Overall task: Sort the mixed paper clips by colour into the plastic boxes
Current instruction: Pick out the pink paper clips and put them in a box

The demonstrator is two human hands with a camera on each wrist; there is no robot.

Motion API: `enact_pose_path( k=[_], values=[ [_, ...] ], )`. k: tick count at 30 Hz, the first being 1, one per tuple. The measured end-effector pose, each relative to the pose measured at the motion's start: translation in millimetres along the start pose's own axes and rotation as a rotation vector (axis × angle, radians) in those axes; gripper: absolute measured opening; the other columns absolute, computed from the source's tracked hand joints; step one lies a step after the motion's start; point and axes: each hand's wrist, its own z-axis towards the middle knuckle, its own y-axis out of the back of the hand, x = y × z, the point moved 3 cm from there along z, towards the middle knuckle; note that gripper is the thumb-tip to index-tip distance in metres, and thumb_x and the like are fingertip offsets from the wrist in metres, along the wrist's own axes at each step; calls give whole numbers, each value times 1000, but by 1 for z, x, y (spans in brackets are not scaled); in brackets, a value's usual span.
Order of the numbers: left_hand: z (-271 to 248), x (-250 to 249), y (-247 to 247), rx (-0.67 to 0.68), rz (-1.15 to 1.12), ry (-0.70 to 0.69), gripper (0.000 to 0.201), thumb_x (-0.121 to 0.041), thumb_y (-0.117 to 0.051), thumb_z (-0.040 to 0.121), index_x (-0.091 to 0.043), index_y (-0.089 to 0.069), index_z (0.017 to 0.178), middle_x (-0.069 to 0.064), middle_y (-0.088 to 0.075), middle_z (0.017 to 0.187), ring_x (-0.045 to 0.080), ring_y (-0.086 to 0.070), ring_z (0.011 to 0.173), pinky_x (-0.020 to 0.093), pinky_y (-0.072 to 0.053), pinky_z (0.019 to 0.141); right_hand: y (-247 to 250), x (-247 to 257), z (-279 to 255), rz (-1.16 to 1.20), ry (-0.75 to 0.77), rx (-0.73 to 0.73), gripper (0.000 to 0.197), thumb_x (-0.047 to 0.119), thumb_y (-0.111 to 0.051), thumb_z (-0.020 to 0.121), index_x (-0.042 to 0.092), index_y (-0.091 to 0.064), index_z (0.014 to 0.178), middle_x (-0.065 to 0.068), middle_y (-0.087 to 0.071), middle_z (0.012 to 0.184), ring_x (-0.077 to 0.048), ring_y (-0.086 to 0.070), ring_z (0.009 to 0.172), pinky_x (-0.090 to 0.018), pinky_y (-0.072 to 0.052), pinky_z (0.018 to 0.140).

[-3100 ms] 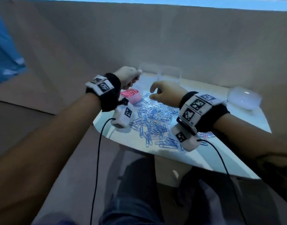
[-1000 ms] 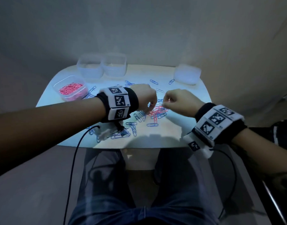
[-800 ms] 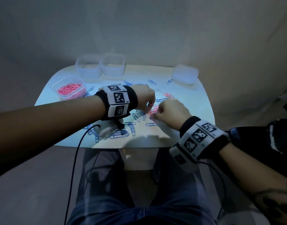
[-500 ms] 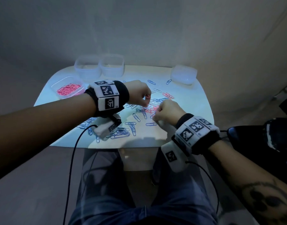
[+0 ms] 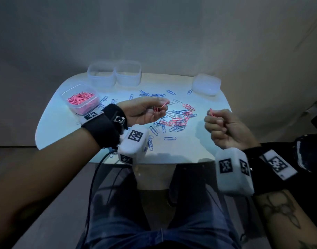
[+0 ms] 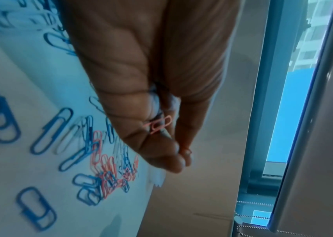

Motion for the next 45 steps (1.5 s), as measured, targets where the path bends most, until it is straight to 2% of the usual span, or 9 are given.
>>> enact_pose_path(
  k=[5,10,18,21,25,30,35,39,45],
  values=[
    [7,-1,3,-69,-25,53,19,-3,-38,81,-8,-55,86,-2,-51,53,5,-52,45,9,-45,43,28,4,-10,114,-65,99,32,9,-32,97,-6,-61,99,-15,-60,72,-13,-34,57,-24,-41,47],
    [9,-13,10,-156,12,55,32,-21,-37,81,-16,-45,50,-7,-33,44,5,-33,36,10,-24,36,30,23,-5,63,-36,191,44,9,-18,96,-9,-50,120,-21,-61,85,-16,-36,63,-25,-35,56],
    [16,2,3,-301,1545,146,35,-39,-72,77,-20,-50,58,-2,-51,61,14,-46,62,23,-35,58,28,47,15,-72,-51,132,9,2,-57,61,5,-64,66,-3,-55,58,-9,-49,43,-14,-35,35],
    [14,2,5,-297,1546,182,31,-31,-75,75,-20,-52,58,-3,-54,64,11,-46,63,22,-34,57,19,54,17,-239,39,-65,7,16,-60,46,14,-54,45,5,-41,43,-2,-34,28,-10,-20,22],
    [6,-6,4,-273,1552,210,21,-23,-78,73,-17,-58,68,-3,-52,64,6,-39,50,14,-29,44,24,59,37,-423,-68,-218,46,40,-38,91,18,-38,51,7,-32,35,0,-26,23,-10,-14,21],
    [14,-8,-19,-357,1697,-44,26,-25,-75,76,-14,-66,98,-8,-44,65,16,-47,76,24,-31,58,17,62,66,-912,-22,-380,39,25,-33,101,16,-35,63,0,-31,58,-2,-28,28,-9,-15,26],
    [25,-4,-21,-314,1835,-24,19,-22,-75,76,-10,-70,90,5,-64,84,17,-52,76,18,-30,48,-9,60,88,-1937,41,-413,32,34,-62,87,2,-64,90,-8,-56,83,-21,-52,80,-23,-35,61],
    [26,-3,-16,-295,1743,15,9,-20,-73,78,-13,-67,77,-3,-55,65,14,-50,71,18,-33,52,-11,50,105,-1911,-100,-435,54,40,-73,76,-7,-64,100,-13,-62,88,-23,-54,80,-27,-38,69],
    [11,-20,-17,-392,1451,-54,15,-23,-54,92,-10,-52,85,-2,-42,64,16,-37,59,22,-28,50,-19,48,108,-1860,-143,-474,37,26,-73,78,10,-45,59,-4,-48,61,-24,-49,75,-29,-38,67]
  ],
)
